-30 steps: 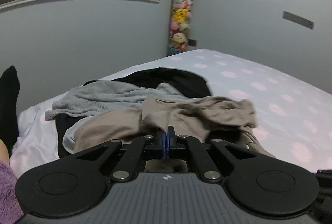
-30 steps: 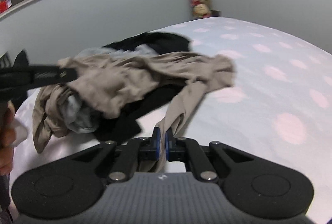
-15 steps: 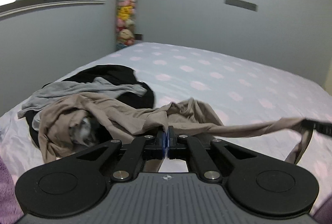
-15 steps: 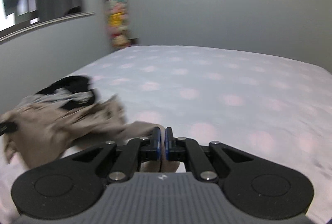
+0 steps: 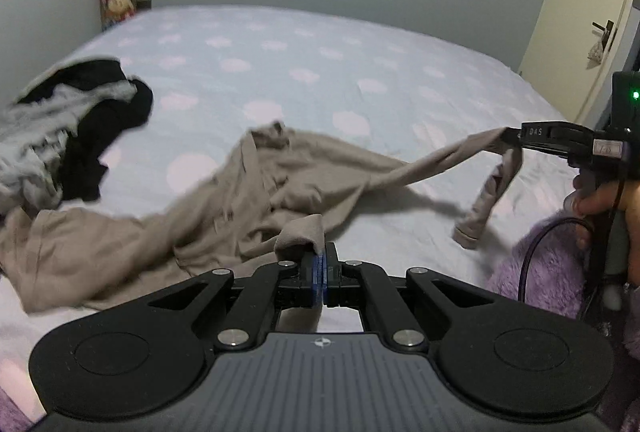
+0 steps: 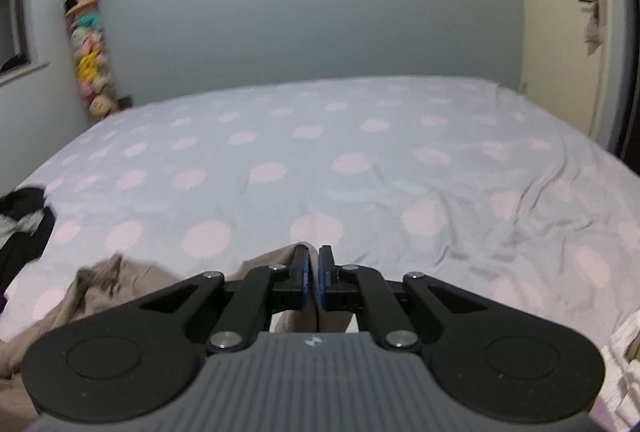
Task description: Fold clothes
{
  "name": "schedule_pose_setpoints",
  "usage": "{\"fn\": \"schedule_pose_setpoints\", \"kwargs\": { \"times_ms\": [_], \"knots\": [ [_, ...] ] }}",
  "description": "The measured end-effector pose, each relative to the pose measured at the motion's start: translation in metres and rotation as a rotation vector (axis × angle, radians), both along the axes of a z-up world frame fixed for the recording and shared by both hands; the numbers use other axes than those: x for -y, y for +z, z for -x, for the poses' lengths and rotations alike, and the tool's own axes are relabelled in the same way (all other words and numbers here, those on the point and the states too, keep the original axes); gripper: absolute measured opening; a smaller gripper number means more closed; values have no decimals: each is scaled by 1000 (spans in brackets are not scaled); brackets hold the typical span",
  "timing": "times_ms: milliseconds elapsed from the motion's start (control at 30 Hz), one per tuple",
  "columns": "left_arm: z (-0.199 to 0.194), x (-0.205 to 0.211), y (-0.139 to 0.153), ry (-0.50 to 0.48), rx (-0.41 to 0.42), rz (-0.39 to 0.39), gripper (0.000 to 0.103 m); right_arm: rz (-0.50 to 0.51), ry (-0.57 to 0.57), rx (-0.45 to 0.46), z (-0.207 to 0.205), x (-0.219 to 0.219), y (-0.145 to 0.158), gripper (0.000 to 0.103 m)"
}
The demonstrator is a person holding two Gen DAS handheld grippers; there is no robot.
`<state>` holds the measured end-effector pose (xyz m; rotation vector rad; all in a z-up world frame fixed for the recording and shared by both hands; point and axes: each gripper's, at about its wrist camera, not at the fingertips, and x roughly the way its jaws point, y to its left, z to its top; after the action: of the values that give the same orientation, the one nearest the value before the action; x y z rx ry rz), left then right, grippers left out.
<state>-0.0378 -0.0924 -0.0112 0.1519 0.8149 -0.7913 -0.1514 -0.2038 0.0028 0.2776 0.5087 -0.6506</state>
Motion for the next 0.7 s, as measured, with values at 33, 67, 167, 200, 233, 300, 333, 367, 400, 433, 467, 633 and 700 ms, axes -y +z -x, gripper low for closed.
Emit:
{"fn": "schedule_pose_setpoints", "kwargs": {
  "times_ms": [33,67,167,200,233,300,333,367,400,433,467,633,700],
  "knots": [
    [-1,-2,-2,6,-13,3,1,-1,13,-5,1,-3,-2,12],
    [-1,-5,-2,12,-19,1,2,-3,25,-9,2,-7,-5,12],
    [-7,-13,-4,33,-39,7,19,1,66,-5,0,-15,-8,26],
    [-10,-16,-5,40,-47,10,24,6,76,-3,-1,-17,-8,34],
    [-13,-18,-6,49,-55,16,26,11,87,0,-1,-19,-8,37],
    [-20,-23,-7,71,-65,25,30,24,116,-1,-6,-24,-8,37],
    [-24,-25,-8,83,-68,28,31,19,134,2,-10,-25,-9,39],
    [-29,-27,-9,94,-70,31,33,12,153,6,-13,-27,-9,41],
    [-33,-30,-10,105,-76,39,37,-2,181,7,-18,-27,-11,43],
    [-36,-34,-11,118,-83,49,39,-14,203,5,-22,-29,-13,43],
    [-40,-38,-12,128,-91,60,43,-22,224,-1,-27,-32,-15,43],
    [-59,-54,-25,178,-136,87,46,-61,325,-41,-50,-46,-30,43],
    [-66,-59,-31,198,-155,93,46,-80,365,-59,-61,-52,-37,43]
  ]
}}
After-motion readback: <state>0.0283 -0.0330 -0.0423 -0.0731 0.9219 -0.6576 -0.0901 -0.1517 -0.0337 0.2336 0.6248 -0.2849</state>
